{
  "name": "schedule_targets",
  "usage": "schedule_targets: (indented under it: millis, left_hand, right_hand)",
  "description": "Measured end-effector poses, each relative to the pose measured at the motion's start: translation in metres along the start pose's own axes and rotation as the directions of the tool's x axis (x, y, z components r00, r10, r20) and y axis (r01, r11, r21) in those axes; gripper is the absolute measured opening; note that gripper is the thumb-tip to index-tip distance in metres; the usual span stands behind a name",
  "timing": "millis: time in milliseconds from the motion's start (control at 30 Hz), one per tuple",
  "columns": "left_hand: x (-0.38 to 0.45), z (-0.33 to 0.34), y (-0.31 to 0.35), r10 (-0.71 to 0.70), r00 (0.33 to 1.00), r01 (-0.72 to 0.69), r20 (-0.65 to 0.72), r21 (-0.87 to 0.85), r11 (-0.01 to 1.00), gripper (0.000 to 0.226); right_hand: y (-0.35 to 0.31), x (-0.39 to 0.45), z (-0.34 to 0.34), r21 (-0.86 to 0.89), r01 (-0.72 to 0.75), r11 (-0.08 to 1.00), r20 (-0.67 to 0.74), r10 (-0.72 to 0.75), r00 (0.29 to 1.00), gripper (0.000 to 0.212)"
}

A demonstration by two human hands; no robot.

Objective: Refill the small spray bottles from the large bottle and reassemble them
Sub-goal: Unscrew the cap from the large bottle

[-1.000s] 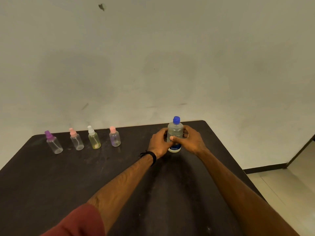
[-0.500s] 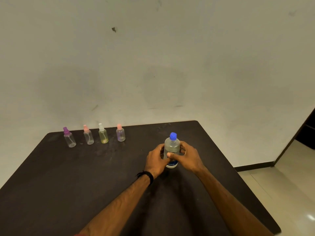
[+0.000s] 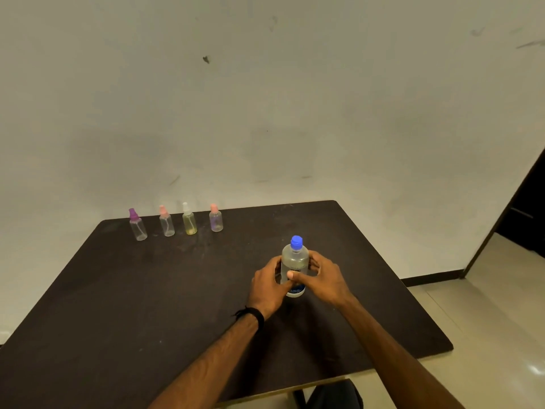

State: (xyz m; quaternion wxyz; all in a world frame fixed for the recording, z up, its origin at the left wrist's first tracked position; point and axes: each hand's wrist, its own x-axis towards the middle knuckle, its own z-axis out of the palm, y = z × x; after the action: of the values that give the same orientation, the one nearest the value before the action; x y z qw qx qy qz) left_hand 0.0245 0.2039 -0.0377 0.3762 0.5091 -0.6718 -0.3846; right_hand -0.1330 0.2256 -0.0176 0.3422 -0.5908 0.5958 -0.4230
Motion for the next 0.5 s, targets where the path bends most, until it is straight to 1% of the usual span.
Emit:
schedule_targets:
  millis: [233, 333, 367, 433, 467, 500]
  left_hand:
    - [-0.002, 0.0, 0.004, -0.015, 1.0, 0.015, 0.007, -0.009, 1.0, 0.056]
    - [-0.002, 0.001, 0.004, -0.005, 1.0, 0.005, 0.012, -0.036, 0.999, 0.054]
    - [-0.003, 0.001, 0.003, -0.003, 1.0, 0.004, 0.015, -0.047, 0.999, 0.054]
    - [-0.002, 0.001, 0.001, 0.003, 1.0, -0.002, 0.013, -0.069, 0.998, 0.061]
    - [-0.001, 0.0, 0.0, 0.001, 1.0, 0.0, 0.012, -0.076, 0.997, 0.07]
    - [0.0, 0.001, -0.002, -0.006, 1.0, 0.007, 0.01, -0.073, 0.997, 0.081]
  right_hand:
    - [-0.004, -0.001, -0.002, -0.013, -0.008, 1.0, 0.032, 0.009, 0.999, 0.06]
    - [-0.003, 0.001, -0.007, -0.068, -0.016, 0.998, 0.089, 0.022, 0.996, 0.065]
    - [-0.005, 0.001, -0.009, -0.086, -0.014, 0.996, 0.131, 0.025, 0.991, 0.071]
    - [-0.011, 0.004, -0.014, -0.14, -0.022, 0.99, 0.186, 0.048, 0.981, 0.095]
    - [-0.016, 0.006, -0.018, -0.204, -0.033, 0.978, 0.171, 0.069, 0.983, 0.107]
    - [-0.022, 0.009, -0.024, -0.285, -0.038, 0.958, 0.138, 0.08, 0.987, 0.114]
